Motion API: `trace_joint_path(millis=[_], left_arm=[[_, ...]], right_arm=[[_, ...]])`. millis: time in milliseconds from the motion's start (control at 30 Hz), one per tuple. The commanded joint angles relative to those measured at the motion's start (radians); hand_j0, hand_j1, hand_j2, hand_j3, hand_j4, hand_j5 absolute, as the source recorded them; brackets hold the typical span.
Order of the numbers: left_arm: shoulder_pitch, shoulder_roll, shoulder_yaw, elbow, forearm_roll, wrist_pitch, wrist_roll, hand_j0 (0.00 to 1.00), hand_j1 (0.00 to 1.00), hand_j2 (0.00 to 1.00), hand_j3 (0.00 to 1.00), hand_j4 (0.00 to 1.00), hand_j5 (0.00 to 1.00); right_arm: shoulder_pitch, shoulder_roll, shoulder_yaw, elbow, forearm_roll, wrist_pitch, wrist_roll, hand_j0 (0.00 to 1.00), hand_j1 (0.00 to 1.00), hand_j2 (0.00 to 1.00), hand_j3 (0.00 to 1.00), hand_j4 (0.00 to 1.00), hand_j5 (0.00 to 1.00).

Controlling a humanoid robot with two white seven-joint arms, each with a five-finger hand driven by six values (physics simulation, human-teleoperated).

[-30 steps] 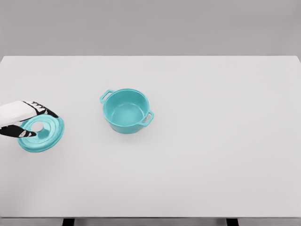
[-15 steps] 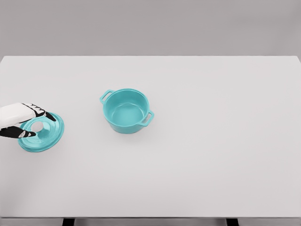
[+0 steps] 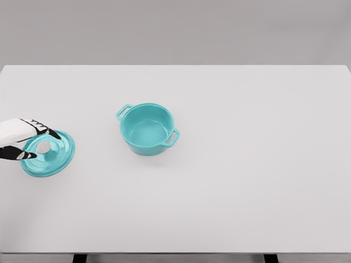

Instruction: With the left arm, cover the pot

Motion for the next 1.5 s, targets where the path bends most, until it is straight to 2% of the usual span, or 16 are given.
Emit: trace_joint_path(millis=[0, 933, 1200, 1467], left_arm=[[0.0, 0.0, 0.0, 0.011, 0.005, 0.002, 0.0, 0.76, 0.76, 0.76, 0.76, 0.76, 0.76], [-0.002, -0.037, -0.006, 0.07, 0.002, 0.002, 0.0, 0.74, 0.74, 0.74, 0.74, 0.74, 0.74], [-0.003, -0.045, -0.006, 0.071, 0.001, 0.002, 0.0, 0.67, 0.67, 0.67, 0.67, 0.67, 0.67], [-0.003, -0.049, -0.007, 0.09, 0.001, 0.002, 0.0, 0.66, 0.66, 0.66, 0.66, 0.66, 0.66]], right_arm=[[-0.002, 0.0, 0.0, 0.0, 0.0, 0.0, 0.0, 1.0, 1.0, 1.0, 1.0, 1.0, 1.0], [0.0, 0.0, 0.0, 0.0, 0.0, 0.0, 0.0, 1.0, 1.0, 1.0, 1.0, 1.0, 1.0], [0.0, 0.0, 0.0, 0.001, 0.0, 0.0, 0.0, 1.0, 1.0, 1.0, 1.0, 1.0, 1.0], [0.0, 0.0, 0.0, 0.001, 0.0, 0.0, 0.0, 1.0, 1.0, 1.0, 1.0, 1.0, 1.0]])
